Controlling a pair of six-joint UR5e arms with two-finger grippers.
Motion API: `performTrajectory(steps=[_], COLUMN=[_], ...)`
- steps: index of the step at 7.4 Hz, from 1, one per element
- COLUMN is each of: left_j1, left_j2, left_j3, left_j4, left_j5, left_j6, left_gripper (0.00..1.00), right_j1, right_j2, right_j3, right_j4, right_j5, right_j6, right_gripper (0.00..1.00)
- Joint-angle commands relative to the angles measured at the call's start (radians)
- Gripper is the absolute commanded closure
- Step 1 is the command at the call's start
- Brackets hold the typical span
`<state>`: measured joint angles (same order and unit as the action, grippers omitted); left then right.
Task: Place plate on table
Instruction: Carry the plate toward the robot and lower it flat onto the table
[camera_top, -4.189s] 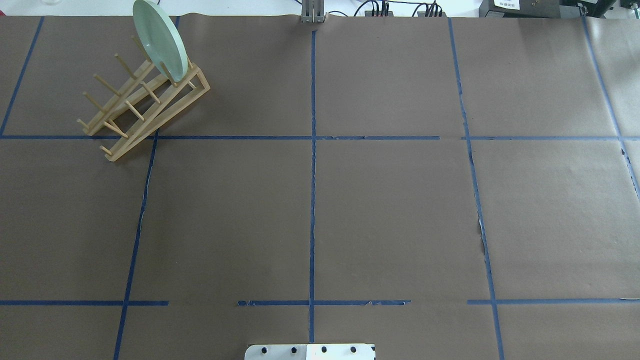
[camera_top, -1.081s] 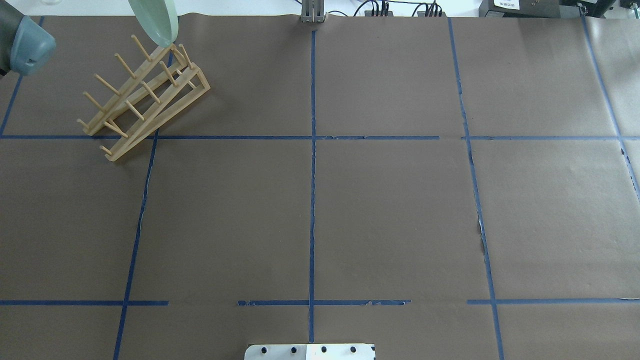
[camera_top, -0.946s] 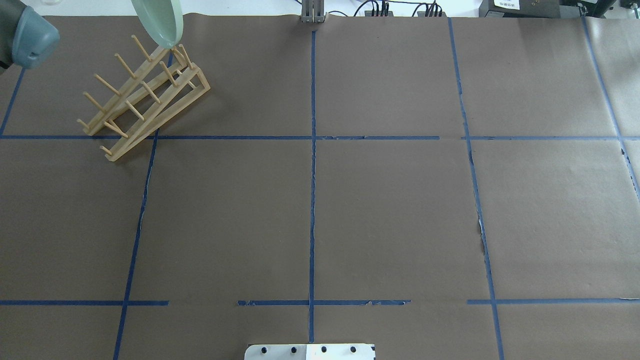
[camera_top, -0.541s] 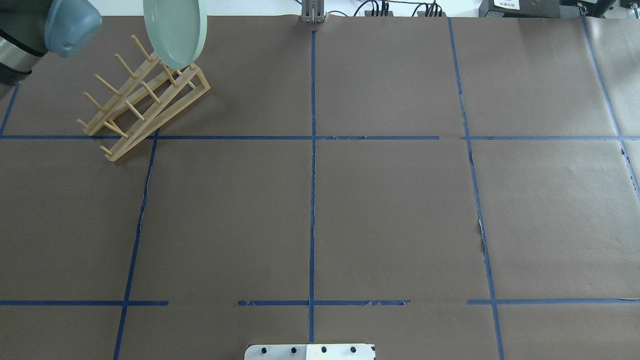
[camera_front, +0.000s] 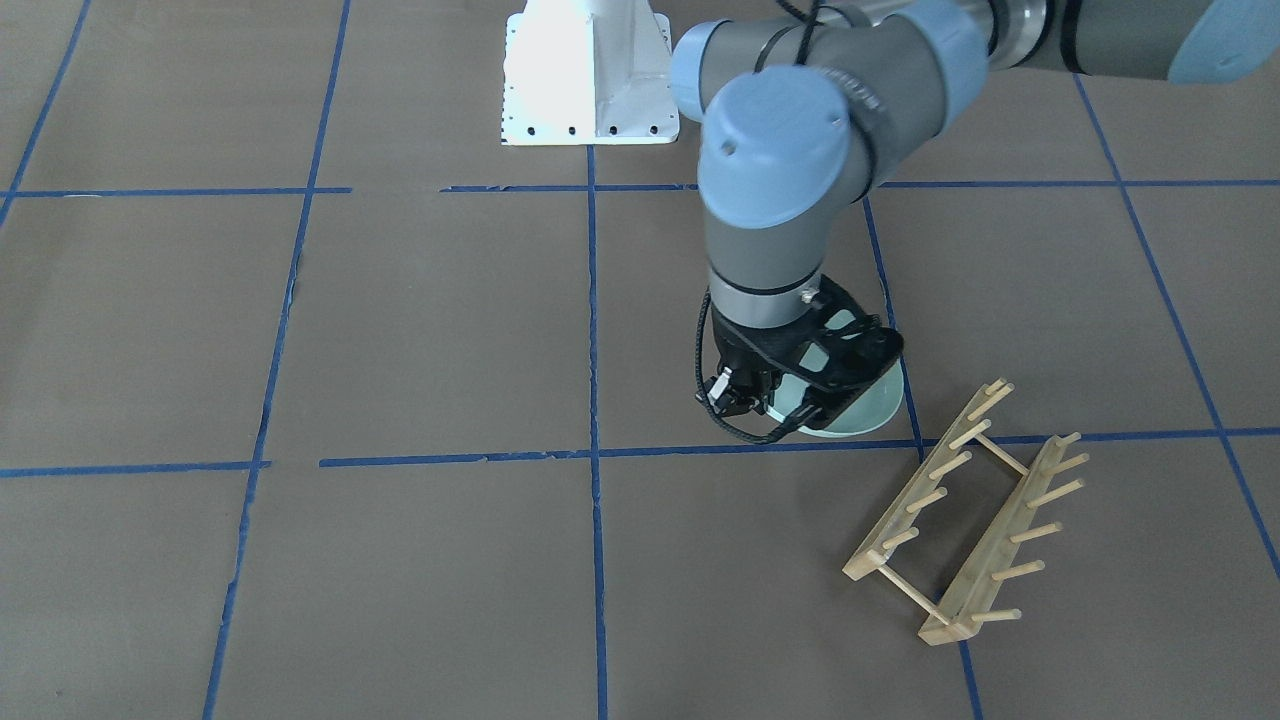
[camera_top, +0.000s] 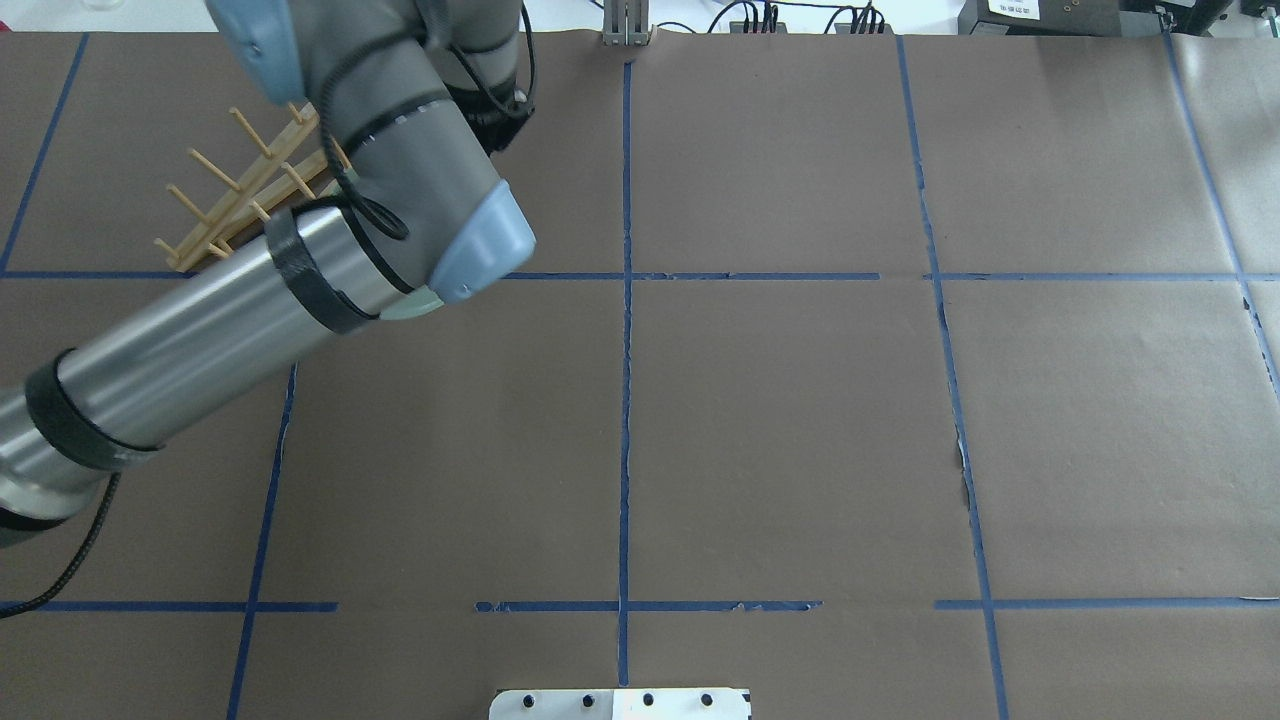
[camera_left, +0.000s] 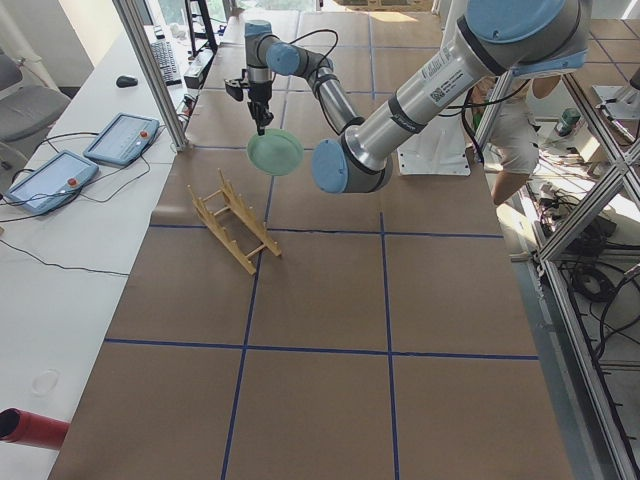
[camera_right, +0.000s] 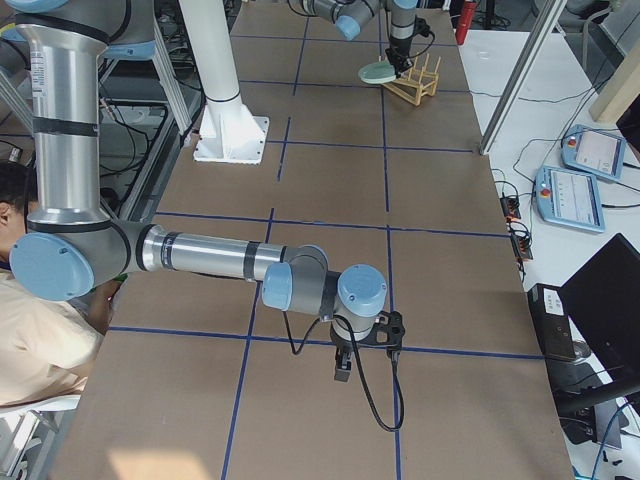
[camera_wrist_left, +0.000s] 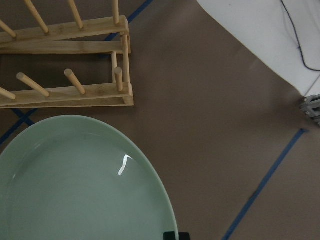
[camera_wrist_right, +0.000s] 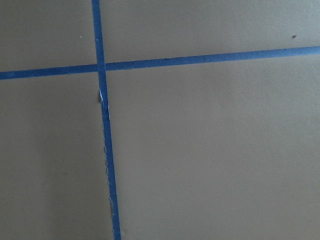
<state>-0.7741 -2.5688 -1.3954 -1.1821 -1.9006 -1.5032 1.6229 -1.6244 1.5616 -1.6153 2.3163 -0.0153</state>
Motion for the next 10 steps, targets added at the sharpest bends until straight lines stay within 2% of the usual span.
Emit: performTrajectory(steps=[1, 3, 6, 7, 8, 9, 10], left_j1=[0.131, 0.205, 0.223, 0.223, 0.223, 0.223, 0.199], left_j2=[0.025, 0.051, 0.096, 0.105, 0.113, 0.140, 0.197], left_j3=[0.059, 0.055, 0.050, 0.049, 0.041, -0.012, -0.143], left_j4=[0.055, 0.018, -0.100, -0.135, -0.145, -0.143, -0.142], left_j5=[0.029, 0.021, 0.021, 0.021, 0.021, 0.023, 0.028], left_j6=[0.110, 0.106, 0.057, 0.057, 0.064, 0.061, 0.081], left_gripper=[1.00, 1.00, 1.00, 0.83, 0.41, 0.00, 0.00], right_j1=[0.000, 0.000, 0.000, 0.000, 0.000, 0.000, 0.000], right_j2=[0.000, 0.000, 0.000, 0.000, 0.000, 0.000, 0.000], right_j3=[0.000, 0.000, 0.000, 0.000, 0.000, 0.000, 0.000], right_j4=[0.000, 0.000, 0.000, 0.000, 0.000, 0.000, 0.000], right_j5=[0.000, 0.000, 0.000, 0.000, 0.000, 0.000, 0.000], right_j6=[0.000, 0.000, 0.000, 0.000, 0.000, 0.000, 0.000], right_gripper=[0.00, 0.00, 0.00, 0.00, 0.00, 0.00, 0.00])
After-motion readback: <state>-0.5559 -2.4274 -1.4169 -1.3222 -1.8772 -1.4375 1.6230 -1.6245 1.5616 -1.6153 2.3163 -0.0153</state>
